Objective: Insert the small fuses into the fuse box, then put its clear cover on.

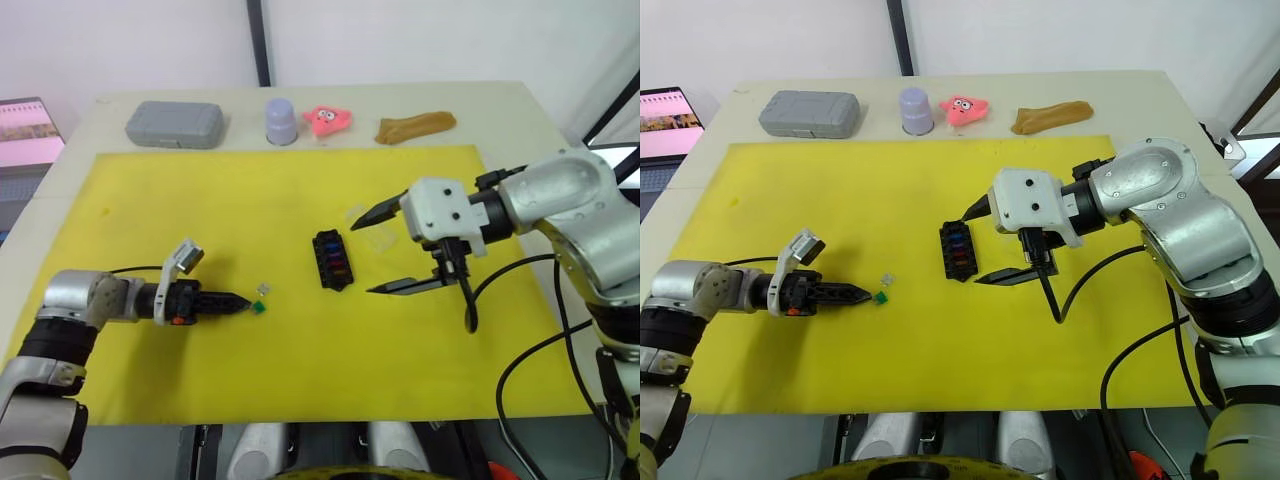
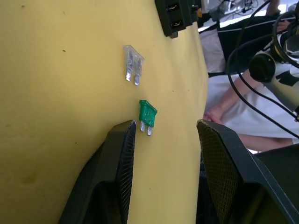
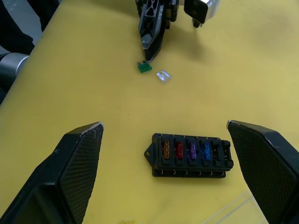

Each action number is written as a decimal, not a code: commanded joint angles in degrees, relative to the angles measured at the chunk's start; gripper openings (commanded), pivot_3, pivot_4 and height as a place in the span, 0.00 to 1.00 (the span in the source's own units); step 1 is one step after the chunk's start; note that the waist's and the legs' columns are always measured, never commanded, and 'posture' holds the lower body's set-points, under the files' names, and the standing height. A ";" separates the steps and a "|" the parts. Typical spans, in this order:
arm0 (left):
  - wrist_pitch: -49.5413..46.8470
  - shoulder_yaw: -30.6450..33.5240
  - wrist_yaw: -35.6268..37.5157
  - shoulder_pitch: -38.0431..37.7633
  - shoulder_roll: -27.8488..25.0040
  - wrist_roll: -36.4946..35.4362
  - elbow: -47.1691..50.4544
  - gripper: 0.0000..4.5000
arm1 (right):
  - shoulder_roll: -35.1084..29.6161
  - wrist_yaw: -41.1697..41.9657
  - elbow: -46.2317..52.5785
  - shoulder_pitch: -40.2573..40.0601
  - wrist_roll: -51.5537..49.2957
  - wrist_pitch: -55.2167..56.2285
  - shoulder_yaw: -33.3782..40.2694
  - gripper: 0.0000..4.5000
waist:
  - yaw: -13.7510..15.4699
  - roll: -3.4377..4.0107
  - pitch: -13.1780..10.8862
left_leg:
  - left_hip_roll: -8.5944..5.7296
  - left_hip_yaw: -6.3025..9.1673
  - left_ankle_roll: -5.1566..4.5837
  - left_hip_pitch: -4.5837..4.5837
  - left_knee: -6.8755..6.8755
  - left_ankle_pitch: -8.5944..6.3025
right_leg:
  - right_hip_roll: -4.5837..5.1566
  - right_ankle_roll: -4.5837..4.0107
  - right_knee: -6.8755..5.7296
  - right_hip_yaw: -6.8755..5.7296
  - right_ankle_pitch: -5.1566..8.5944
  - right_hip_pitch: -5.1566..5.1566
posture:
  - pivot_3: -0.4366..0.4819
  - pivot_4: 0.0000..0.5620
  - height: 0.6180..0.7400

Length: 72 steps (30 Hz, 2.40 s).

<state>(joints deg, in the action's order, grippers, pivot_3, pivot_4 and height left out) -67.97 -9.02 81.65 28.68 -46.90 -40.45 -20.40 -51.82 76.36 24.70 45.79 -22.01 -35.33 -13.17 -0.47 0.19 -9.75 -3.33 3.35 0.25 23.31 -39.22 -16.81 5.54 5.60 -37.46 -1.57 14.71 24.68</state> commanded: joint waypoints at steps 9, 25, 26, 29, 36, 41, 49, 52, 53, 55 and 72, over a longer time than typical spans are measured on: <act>2.35 -1.89 0.61 1.02 1.98 3.20 -1.49 0.49 | -0.25 -0.64 1.63 1.47 0.06 -0.64 0.32 1.00 | 0.20 0.02 0.01 | -0.02 0.01 -0.04 -0.03 0.00 -0.02 | 0.02 0.00 -0.04 0.00 0.00 -0.02 | 0.48 0.27 0.92; 4.55 -5.95 6.02 5.77 5.28 7.80 -4.70 0.49 | -0.11 -1.62 2.77 1.65 -0.30 -2.65 0.46 1.00 | 1.39 0.02 0.03 | -0.16 0.03 -0.11 -0.03 -0.06 0.02 | 0.04 0.00 -0.03 -0.02 0.00 -0.11 | 0.48 0.27 0.92; 4.52 -5.92 6.17 6.02 5.51 7.93 -4.86 0.49 | -0.09 -1.71 2.85 1.66 -0.29 -2.75 0.47 1.00 | 1.39 0.01 0.03 | -0.17 0.03 -0.12 -0.03 -0.06 0.03 | 0.04 0.00 -0.03 -0.02 0.00 -0.11 | 0.48 0.27 0.92; 4.52 -5.86 6.62 6.39 5.98 8.40 -4.97 0.49 | -0.05 -1.87 2.98 1.69 -0.32 -2.97 0.51 1.00 | 1.40 0.01 0.03 | -0.20 0.03 -0.16 -0.03 -0.06 0.03 | 0.05 0.01 -0.03 -0.03 0.00 -0.12 | 0.48 0.27 0.92; 5.36 -6.52 7.27 5.45 5.78 9.64 -4.19 0.49 | 0.00 -2.13 2.87 1.73 -0.13 -2.73 0.36 1.00 | 1.35 0.01 0.03 | -0.20 0.04 -0.15 -0.03 -0.06 0.04 | 0.05 0.01 -0.03 -0.03 0.00 -0.12 | 0.48 0.27 0.92; 6.82 -7.69 8.11 4.20 4.67 11.05 -3.27 0.30 | 0.13 -2.14 2.63 1.71 0.08 -2.36 0.22 1.00 | 1.17 0.01 0.03 | -0.20 0.04 -0.14 -0.03 -0.06 0.05 | 0.05 0.01 -0.03 -0.02 0.00 -0.12 | 0.48 0.27 0.92; 8.33 -7.84 8.13 3.54 4.29 12.64 -3.41 0.08 | 0.64 -2.34 2.06 1.95 0.64 -1.88 -0.15 1.00 | 1.09 0.03 0.04 | -0.16 0.04 -0.17 -0.05 -0.06 0.03 | 0.06 0.01 -0.03 -0.01 0.00 -0.12 | 0.48 0.27 0.92; 8.73 -7.90 8.34 3.54 4.12 12.96 -3.74 0.08 | 0.69 -2.43 1.93 1.97 0.77 -1.74 -0.25 1.00 | 1.10 0.03 0.04 | -0.16 0.05 -0.17 -0.05 -0.05 0.03 | 0.06 0.01 -0.03 -0.02 0.00 -0.12 | 0.48 0.27 0.92; 8.89 -7.87 8.34 3.53 4.07 13.09 -3.88 0.08 | 0.73 -2.48 1.88 1.98 0.86 -1.65 -0.29 1.00 | 1.09 0.03 0.04 | -0.16 0.05 -0.17 -0.06 -0.05 0.03 | 0.06 0.01 -0.03 -0.01 0.00 -0.12 | 0.48 0.27 0.92; 9.18 -7.68 8.22 3.47 3.99 13.32 -4.01 0.04 | 0.79 -2.56 1.79 1.99 0.93 -1.52 -0.31 1.00 | 1.10 0.03 0.04 | -0.15 0.04 -0.17 -0.06 -0.05 0.03 | 0.05 0.01 -0.03 -0.02 0.00 -0.12 | 0.48 0.27 0.92; 10.97 1.49 2.81 -2.17 1.41 9.16 8.59 0.04 | 0.93 -3.09 1.51 1.00 0.76 -1.27 -0.36 1.00 | -0.04 0.02 0.03 | -0.08 0.06 -0.17 -0.06 -0.02 0.02 | 0.06 0.01 -0.03 0.01 0.00 -0.08 | 0.48 0.27 0.92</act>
<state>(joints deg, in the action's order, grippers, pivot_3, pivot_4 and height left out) -57.81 -10.09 85.75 26.72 -44.67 -30.33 -13.89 -51.05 73.50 25.52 46.01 -21.02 -37.06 -14.32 -0.51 0.22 -9.72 -3.41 3.41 0.07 23.26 -39.24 -16.79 5.59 5.61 -37.49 -1.55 14.71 24.61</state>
